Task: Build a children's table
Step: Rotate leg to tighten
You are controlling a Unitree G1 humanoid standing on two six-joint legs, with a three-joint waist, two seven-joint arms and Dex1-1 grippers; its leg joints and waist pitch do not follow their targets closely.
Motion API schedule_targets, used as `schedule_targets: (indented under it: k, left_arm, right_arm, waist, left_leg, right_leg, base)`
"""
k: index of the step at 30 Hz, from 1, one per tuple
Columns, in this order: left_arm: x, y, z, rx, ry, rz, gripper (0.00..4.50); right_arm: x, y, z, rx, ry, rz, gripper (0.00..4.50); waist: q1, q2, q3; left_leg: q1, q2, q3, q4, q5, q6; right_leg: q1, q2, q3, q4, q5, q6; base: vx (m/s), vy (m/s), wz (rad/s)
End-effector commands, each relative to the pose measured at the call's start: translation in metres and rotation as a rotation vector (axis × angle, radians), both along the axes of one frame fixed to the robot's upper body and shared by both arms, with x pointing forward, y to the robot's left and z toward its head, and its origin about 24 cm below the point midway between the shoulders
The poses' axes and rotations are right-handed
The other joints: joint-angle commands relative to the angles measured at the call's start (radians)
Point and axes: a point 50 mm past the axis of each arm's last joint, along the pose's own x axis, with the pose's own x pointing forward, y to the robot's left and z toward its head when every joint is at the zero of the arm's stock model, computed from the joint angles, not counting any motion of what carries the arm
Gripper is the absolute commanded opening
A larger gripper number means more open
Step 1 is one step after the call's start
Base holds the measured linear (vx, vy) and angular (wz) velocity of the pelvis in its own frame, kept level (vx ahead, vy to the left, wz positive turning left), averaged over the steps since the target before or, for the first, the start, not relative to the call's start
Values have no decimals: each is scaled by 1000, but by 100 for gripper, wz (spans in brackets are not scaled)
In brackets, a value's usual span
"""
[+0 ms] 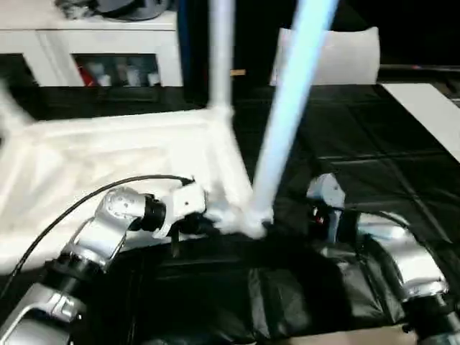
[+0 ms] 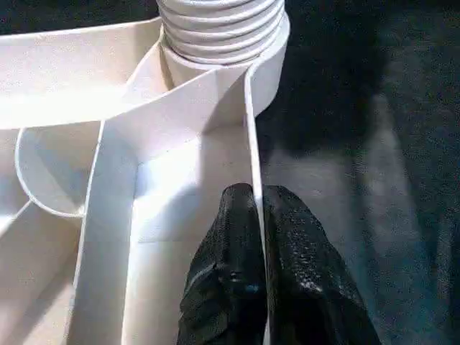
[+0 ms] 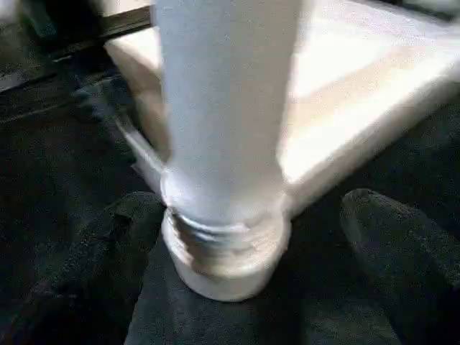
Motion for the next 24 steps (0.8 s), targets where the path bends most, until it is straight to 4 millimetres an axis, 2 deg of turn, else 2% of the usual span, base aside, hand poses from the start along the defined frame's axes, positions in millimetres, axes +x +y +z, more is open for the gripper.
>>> schedule_targets:
  k: [1,5,6,8,18,21,24]
  left_arm:
    - [-8,-12,-5,39,39,-165,0]
    - [-10,-13,-5,62,44,-225,0]
    - [-10,-13,-6,67,48,-239,0]
    - [-11,-14,-6,73,49,-258,0]
    - [-11,-13,-6,94,56,-308,0]
    - [-10,-12,-7,97,57,-311,0]
    - [-10,-11,-7,97,61,-307,0]
  right_arm:
    - [-1,4,5,-24,5,95,441]
    - [-1,9,4,-43,26,188,441]
    - [0,10,3,-56,24,202,426]
    - [2,11,1,-73,28,221,415]
    - [4,11,0,-81,93,283,335]
    - [4,11,-1,-77,102,290,299]
    - [3,11,-3,-67,125,302,284]
  waist:
    - [-6,-4,-53]
    - [-2,-4,-50]
    - [0,-7,-50]
    - [0,-7,-50]
    - [6,-10,-54]
    - [7,-10,-55]
    - [9,-12,-55]
  left_leg:
    - [-6,19,16,-53,-108,91]
    - [-4,20,17,-53,-140,75]
    - [-4,21,16,-54,-142,68]
    - [-4,19,16,-53,-145,61]
    - [-6,19,16,-48,-120,62]
    - [-7,18,17,-47,-119,61]
    - [-6,19,17,-46,-118,60]
  right_leg:
    - [60,-65,47,-47,-140,-217]
    - [57,-68,47,-52,-214,-200]
    - [58,-69,48,-53,-226,-194]
    - [56,-68,47,-53,-240,-193]
    - [59,-66,47,-43,-197,-198]
    - [60,-65,47,-43,-195,-201]
    - [60,-65,47,-42,-199,-200]
  base:
    - [0,0,0]
    - [0,0,0]
    - [0,0,0]
    - [0,0,0]
    - [0,0,0]
    - [0,0,0]
    - [0,0,0]
